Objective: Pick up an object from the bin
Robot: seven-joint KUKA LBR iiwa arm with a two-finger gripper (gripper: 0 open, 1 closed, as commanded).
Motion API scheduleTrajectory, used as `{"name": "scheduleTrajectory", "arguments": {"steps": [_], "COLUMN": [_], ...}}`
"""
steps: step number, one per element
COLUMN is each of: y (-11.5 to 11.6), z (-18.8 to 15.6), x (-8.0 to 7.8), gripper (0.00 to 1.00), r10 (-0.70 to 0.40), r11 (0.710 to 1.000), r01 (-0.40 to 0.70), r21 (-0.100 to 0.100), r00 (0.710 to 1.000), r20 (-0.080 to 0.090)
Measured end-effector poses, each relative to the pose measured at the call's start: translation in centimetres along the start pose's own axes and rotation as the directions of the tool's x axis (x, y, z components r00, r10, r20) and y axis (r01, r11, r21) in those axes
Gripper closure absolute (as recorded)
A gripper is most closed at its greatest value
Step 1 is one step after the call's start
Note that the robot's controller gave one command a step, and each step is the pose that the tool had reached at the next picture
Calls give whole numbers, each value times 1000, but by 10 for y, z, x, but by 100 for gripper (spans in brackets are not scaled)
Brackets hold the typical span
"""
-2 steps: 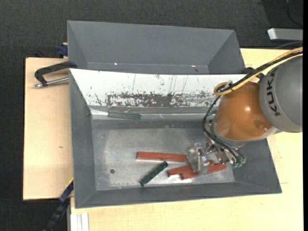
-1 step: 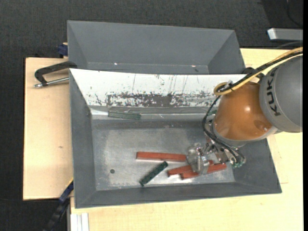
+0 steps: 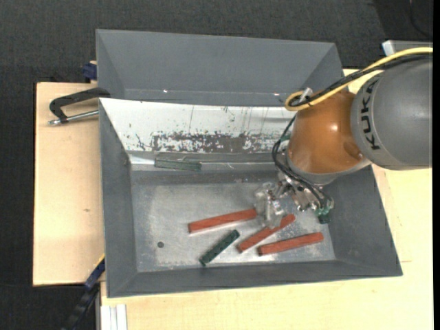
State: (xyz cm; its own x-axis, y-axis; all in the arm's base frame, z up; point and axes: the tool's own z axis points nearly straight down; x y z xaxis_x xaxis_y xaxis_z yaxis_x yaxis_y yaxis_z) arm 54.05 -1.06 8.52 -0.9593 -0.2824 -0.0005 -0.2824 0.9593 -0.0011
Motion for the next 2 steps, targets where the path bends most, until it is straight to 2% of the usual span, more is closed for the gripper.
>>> {"name": "scheduleTrajectory", "arguments": {"steps": [1, 2], "y": [38, 42], "z": [12, 14], "x": [22, 26], "gripper": [0, 0], "r10": [64, 68], "r11": [998, 998], "r01": [-64, -68], "r21": [-1, -2], "r00": [998, 998], "r20": [5, 6]}}
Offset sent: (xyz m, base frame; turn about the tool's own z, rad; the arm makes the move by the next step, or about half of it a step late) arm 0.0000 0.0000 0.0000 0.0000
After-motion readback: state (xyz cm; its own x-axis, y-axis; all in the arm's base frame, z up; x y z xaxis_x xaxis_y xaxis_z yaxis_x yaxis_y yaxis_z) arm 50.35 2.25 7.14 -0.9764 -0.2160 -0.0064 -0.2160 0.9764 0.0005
